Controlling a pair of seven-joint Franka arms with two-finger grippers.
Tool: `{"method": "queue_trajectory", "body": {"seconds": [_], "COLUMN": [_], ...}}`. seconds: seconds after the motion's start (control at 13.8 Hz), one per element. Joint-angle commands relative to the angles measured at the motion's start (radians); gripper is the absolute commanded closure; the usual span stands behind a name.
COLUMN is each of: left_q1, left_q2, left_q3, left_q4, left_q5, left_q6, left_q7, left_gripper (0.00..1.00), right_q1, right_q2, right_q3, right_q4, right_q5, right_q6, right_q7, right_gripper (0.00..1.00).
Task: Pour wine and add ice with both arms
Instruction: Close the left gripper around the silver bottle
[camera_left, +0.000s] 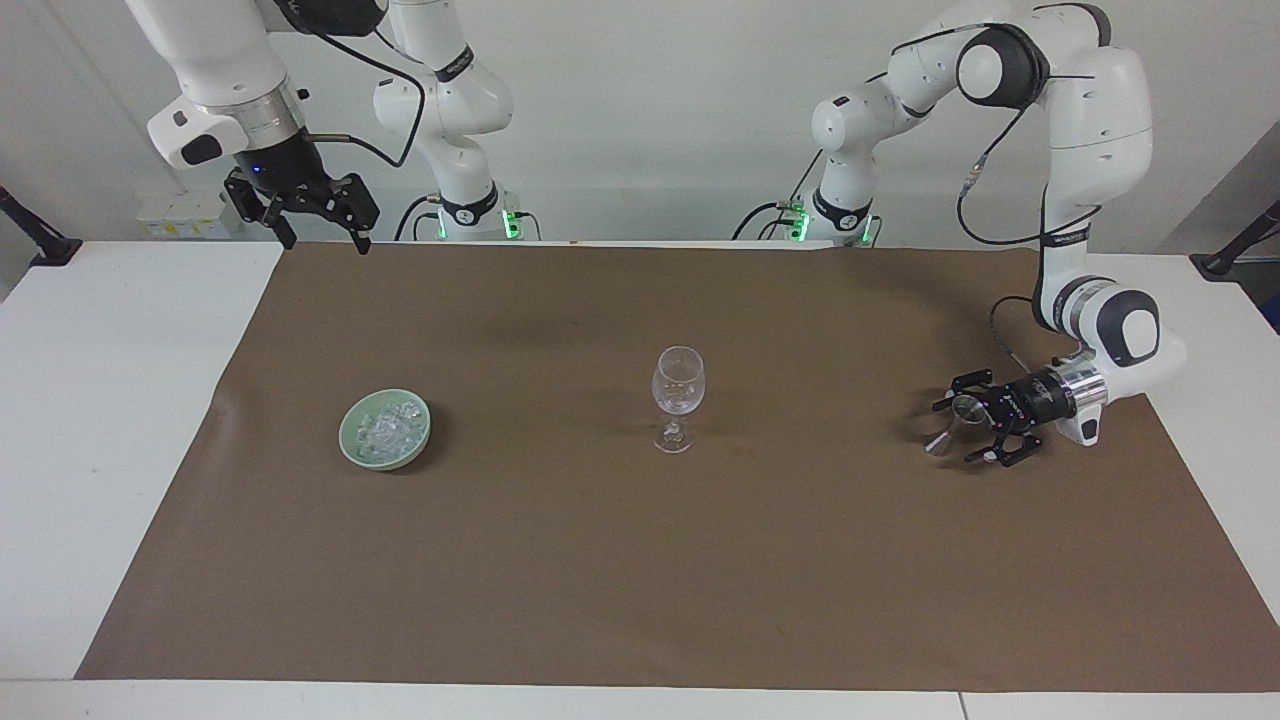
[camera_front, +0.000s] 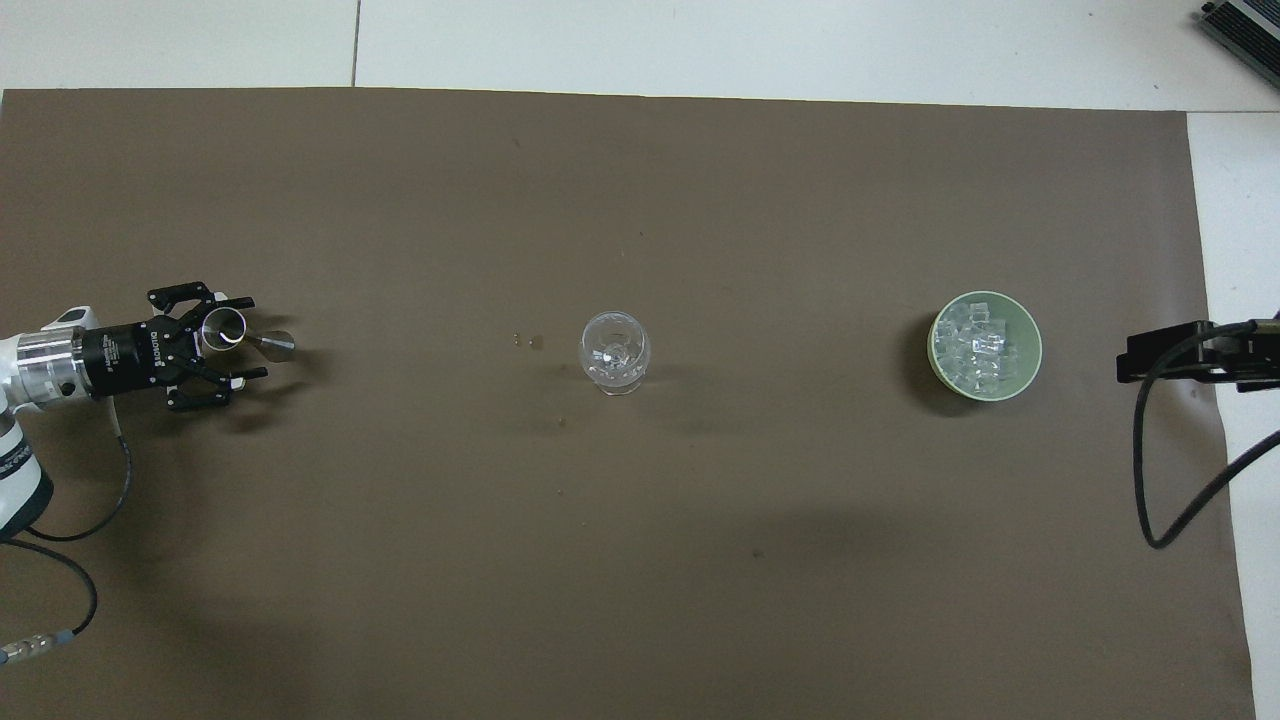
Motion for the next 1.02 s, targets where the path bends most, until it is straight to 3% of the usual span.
{"method": "queue_trajectory", "body": {"seconds": [0.0,0.36,0.95], "left_q1": [-0.009,-0.004,-0.006], "left_q2": [0.01,0.01,0.01], "left_q3": [0.012,0.012,0.012], "left_q4": [0.008,0.003,0.0], "left_q5": [-0.019,-0.019,-0.016], "left_q6": [0.007,0.001,-0.01], "left_q7": [0.023,0.04,0.041], "left_gripper": [0.12,0.28,0.42], "right_q1": [-0.005,-0.005,-0.005], "right_q2": [-0.025,-0.025,-0.025], "right_q3": [0.002,0.002,0.002], "right_q4": [-0.028,-0.028,-0.028], "right_q5": [0.017,0.017,0.017], "right_q6": [0.008,0.008,0.008], "right_q7": [-0.014,-0.014,-0.014], "right_gripper": [0.0,0.0,0.0]}}
